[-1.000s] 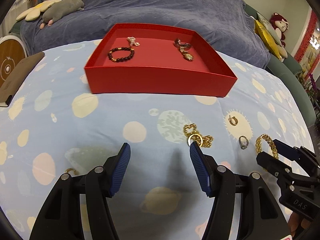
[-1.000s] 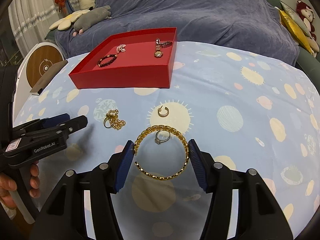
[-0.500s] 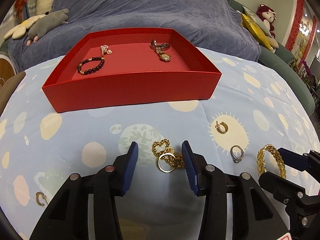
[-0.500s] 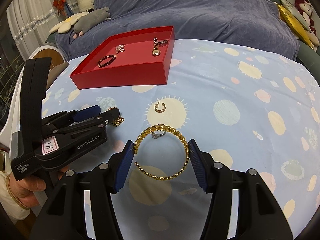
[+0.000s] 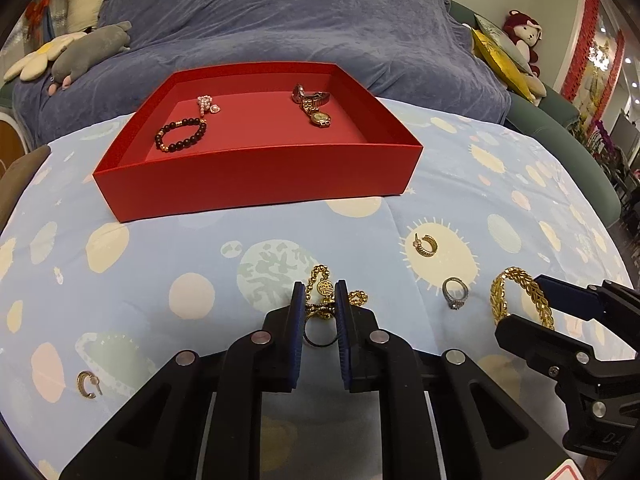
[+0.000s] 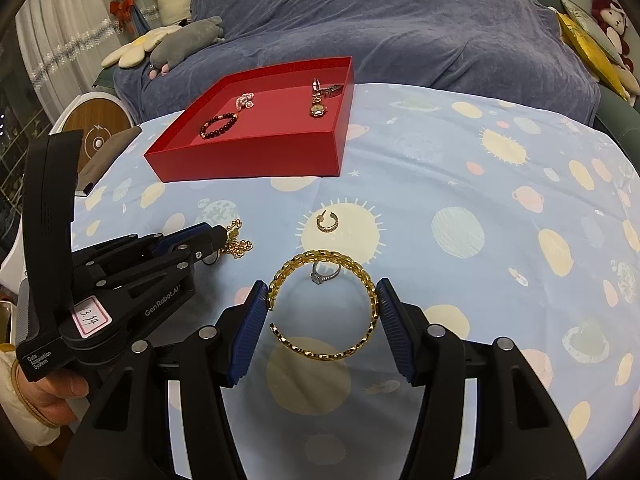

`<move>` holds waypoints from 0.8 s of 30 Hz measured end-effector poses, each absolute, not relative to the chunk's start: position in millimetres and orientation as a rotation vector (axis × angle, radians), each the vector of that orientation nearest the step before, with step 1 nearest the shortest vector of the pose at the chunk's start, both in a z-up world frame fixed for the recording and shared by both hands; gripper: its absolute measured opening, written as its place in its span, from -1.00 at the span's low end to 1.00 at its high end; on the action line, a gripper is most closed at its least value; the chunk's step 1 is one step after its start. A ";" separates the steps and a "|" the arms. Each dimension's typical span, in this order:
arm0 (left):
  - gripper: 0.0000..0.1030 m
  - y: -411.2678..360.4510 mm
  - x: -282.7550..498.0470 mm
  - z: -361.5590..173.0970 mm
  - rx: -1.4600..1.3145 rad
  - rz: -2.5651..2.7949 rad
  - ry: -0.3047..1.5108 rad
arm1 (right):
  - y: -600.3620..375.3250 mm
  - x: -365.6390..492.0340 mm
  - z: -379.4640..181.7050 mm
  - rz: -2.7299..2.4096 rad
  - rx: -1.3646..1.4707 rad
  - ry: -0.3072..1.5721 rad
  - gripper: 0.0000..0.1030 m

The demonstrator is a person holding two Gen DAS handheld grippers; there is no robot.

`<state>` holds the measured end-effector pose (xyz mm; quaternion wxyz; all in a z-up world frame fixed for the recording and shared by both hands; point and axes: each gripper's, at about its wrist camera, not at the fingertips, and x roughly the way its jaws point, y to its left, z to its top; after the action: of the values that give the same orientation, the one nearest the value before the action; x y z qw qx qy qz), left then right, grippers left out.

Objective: Organize jewelry
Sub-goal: 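Grasp a small ring with the left tool while the right tool holds the bangle, then lower the ring and bangle into the red box and open both tools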

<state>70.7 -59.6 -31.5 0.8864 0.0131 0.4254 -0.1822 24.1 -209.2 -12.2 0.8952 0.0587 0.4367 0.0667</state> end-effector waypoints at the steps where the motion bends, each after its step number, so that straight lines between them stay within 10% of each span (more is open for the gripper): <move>1: -0.76 -57.9 69.6 -27.9 0.021 -0.383 0.880 | -208.0 24.4 -10.4 0.141 0.121 0.901 0.05; 24: -0.76 5.5 162.6 57.1 -0.094 -0.291 0.764 | -177.4 136.3 56.1 0.179 0.133 0.758 0.05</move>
<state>162.6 5.5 57.1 0.9166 -0.0456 0.3713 -0.1413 136.3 -177.4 56.1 0.9230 0.0647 0.3690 0.0873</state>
